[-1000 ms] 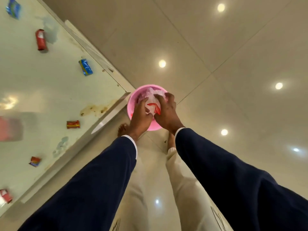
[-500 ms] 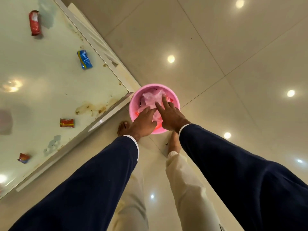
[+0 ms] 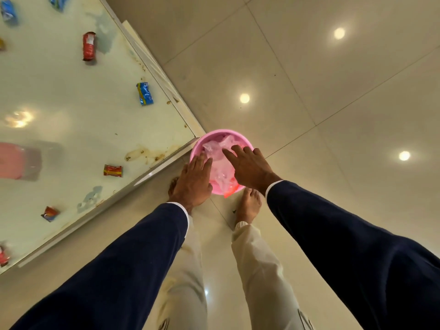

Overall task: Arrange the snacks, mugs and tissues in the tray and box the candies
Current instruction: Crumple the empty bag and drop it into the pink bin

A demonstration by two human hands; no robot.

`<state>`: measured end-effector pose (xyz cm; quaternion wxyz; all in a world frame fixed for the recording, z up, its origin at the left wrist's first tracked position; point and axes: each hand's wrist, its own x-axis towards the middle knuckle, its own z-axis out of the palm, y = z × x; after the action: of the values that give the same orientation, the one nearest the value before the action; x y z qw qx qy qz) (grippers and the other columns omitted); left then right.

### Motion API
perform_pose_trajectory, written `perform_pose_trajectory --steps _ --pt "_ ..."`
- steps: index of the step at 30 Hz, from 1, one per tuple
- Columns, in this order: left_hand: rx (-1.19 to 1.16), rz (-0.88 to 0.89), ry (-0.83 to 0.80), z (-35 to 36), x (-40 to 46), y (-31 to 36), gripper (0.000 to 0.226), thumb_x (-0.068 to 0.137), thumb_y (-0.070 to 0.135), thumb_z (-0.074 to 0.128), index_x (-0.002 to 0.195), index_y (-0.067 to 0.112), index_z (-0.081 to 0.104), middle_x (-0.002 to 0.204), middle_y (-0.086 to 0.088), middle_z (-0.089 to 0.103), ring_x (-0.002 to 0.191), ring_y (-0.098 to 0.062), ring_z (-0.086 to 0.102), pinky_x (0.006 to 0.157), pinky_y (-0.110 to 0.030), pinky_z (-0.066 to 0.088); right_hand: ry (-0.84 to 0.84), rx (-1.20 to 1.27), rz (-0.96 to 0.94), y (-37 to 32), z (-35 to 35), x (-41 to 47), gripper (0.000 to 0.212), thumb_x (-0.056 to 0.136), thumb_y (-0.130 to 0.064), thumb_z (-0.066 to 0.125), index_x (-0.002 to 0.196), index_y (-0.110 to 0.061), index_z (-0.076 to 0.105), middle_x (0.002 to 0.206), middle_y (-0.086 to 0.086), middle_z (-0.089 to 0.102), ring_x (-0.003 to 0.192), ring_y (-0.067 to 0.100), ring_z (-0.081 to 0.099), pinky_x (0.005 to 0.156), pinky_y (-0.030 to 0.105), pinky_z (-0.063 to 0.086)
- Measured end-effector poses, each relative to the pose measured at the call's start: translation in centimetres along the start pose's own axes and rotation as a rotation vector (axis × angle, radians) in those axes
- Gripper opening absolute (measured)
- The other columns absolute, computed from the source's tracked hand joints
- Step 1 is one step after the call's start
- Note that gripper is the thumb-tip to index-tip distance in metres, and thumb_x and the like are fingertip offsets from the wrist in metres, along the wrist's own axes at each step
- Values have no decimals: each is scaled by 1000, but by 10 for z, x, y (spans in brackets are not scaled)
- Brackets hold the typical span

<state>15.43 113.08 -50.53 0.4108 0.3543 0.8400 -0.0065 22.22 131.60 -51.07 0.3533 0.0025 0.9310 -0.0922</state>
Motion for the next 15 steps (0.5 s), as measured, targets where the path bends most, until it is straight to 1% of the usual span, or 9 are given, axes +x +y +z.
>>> perform_pose_trajectory --steps 2,4,6,8,11,13,15 --pt "-21 -27 -27 -7 -9 3 79 94 26 58 160 12 17 167 -17 15 155 -36 14 123 -55 22 10 9 -12 1 -8 -13 79 88 -38 61 154 -19 22 151 15 39 123 36 52 93 48 48" --pt "-45 -33 -33 -15 -17 9 79 95 27 57 160 13 16 167 -17 15 155 -36 14 124 -55 20 -2 41 3 3 -16 -24 78 91 -38 57 156 -19 19 155 15 33 127 37 49 96 48 48" --pt "-56 -32 -18 -21 -23 14 80 95 28 58 160 12 15 167 -16 15 155 -36 15 124 -55 20 -29 74 27 5 -22 -31 82 91 -40 59 156 -19 15 159 14 25 130 37 46 97 47 48" --pt "-47 -29 20 -25 -27 18 82 95 29 59 161 11 14 167 -16 16 154 -35 17 123 -54 23 -19 68 36 6 -26 -36 86 89 -45 62 157 -19 15 161 14 21 133 38 42 100 48 47" --pt "16 -16 96 -35 -41 23 83 96 36 59 161 10 14 168 -17 15 155 -35 17 124 -53 24 58 62 47 1 -37 -47 93 87 -56 60 157 -18 13 164 14 16 144 38 30 112 53 36" --pt "97 -10 153 -51 -58 29 89 97 42 59 162 10 9 169 -19 7 156 -37 12 125 -53 21 132 40 47 -5 -56 -61 96 88 -62 56 158 -16 10 165 14 9 149 39 21 117 56 28" --pt "135 -56 185 -75 -85 36 96 95 46 61 162 10 2 169 -21 -1 156 -39 6 125 -54 19 153 12 9 -17 -86 -80 98 88 -65 53 158 -15 6 166 15 4 150 39 16 119 58 23"
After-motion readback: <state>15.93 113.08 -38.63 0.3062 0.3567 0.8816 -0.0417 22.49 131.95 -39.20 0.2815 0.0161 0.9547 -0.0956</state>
